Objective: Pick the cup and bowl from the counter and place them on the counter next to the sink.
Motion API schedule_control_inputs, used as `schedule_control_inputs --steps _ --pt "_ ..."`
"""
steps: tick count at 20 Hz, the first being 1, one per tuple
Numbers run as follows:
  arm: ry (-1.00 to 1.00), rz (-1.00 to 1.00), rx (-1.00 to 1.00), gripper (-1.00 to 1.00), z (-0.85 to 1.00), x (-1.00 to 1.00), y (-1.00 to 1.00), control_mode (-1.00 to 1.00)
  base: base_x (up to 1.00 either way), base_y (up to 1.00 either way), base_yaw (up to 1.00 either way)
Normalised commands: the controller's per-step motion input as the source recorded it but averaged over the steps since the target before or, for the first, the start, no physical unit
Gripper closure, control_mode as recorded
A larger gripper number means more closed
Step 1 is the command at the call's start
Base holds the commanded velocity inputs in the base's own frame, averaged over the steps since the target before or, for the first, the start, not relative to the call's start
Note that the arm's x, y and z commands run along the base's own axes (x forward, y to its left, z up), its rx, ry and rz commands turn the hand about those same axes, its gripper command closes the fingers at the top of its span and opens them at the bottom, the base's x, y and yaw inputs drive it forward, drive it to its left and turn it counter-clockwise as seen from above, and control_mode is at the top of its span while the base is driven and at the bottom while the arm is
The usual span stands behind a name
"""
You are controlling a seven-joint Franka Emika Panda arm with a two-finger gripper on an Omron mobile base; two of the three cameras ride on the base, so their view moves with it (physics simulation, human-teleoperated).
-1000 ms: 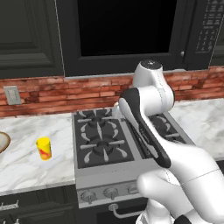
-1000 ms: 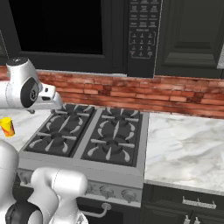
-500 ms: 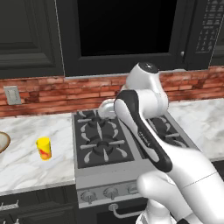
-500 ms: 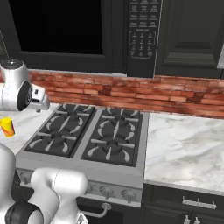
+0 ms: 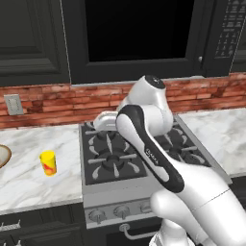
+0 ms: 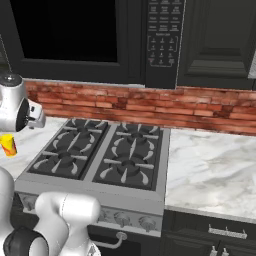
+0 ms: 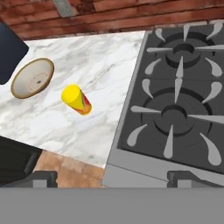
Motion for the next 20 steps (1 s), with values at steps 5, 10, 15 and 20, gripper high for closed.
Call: schedule_control_inputs --steps 5,10,15,20 --pt "0.13 0.0 -0.05 -1.0 -0.02 0.17 0.21 -1.0 0.0 0.0 0.0" --pt "0.17 0.0 -0.03 -1.0 0.0 0.29 0.25 -1.0 0.0 0.0 0.0" --pt "0.12 0.0 -0.01 -1.0 -0.03 0.2 0.33 -1.0 0.0 0.0 0.0" --pt "0.0 -0.02 -0.02 -1.0 -0.19 0.0 0.51 -1.0 0.0 0.0 0.0"
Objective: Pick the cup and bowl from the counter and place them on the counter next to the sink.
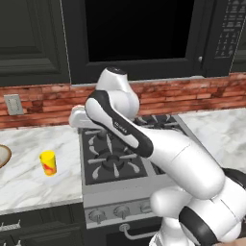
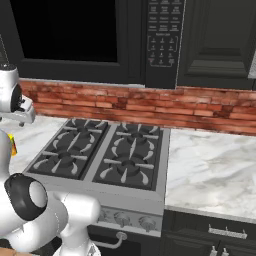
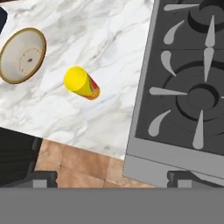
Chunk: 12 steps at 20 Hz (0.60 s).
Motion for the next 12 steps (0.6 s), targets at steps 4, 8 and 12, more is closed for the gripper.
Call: schedule_control_inputs --steps 4,8,12 --pt "0.0 -0.09 -0.07 -1.0 -0.24 0.0 0.53 -1.0 0.0 0.0 0.0" --pt "0.0 -0.14 -0.11 -1.0 -0.31 0.0 0.39 -1.0 0.0 0.0 0.0" --pt "0.07 -0.14 -0.09 -1.0 -0.09 0.1 0.24 -1.0 0.0 0.0 0.0"
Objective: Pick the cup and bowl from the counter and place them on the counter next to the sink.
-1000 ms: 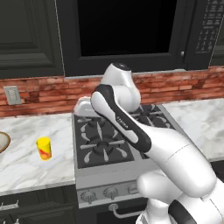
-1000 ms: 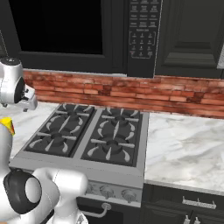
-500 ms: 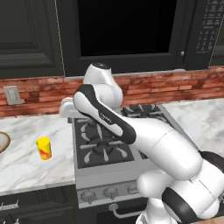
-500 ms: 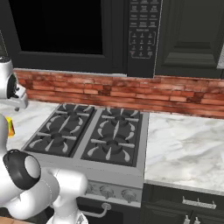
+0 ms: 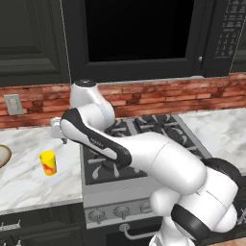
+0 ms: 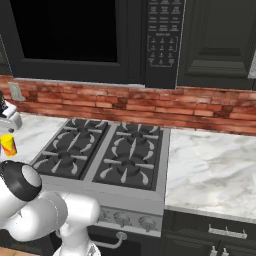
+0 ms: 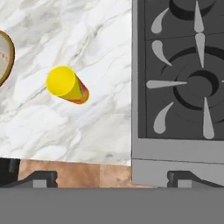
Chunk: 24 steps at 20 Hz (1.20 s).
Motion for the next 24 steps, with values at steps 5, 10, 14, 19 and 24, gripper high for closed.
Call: schedule_control_inputs --steps 5,10,14,19,24 --pt "0.17 -0.15 -0.07 -1.0 -0.01 0.28 0.18 -1.0 0.0 0.0 0.0" --pt "0.09 -0.03 0.0 -1.0 0.0 0.17 0.0 -1.0 0.0 0.0 0.0" --pt "0.07 -0.01 0.0 -1.0 -0.02 0.24 0.04 -1.0 0.0 0.0 0.0" --pt "0.0 0.0 -0.01 -1.0 -0.31 0.25 0.15 -1.0 0.0 0.0 0.0" --pt "0.0 0.0 -0.06 -1.0 -0.46 0.47 0.22 -1.0 0.0 0.0 0.0"
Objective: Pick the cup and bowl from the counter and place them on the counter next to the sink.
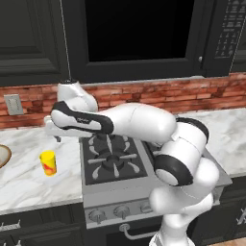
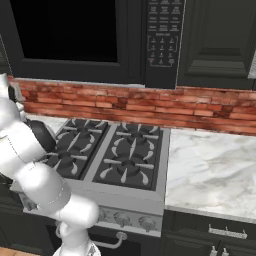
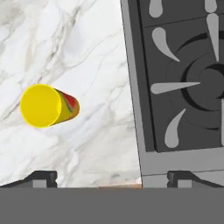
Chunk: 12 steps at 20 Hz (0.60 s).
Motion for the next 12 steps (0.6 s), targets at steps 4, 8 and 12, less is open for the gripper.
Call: schedule_control_inputs --steps 4,8,12 --pt "0.03 0.0 -0.02 -1.0 -0.19 0.49 0.23 -1.0 0.0 0.0 0.0" --pt "0.1 0.0 0.0 -1.0 -0.01 0.55 0.44 -1.0 0.0 0.0 0.0" --pt "0.09 0.0 0.0 -1.0 -0.04 0.36 0.6 -1.0 0.0 0.0 0.0"
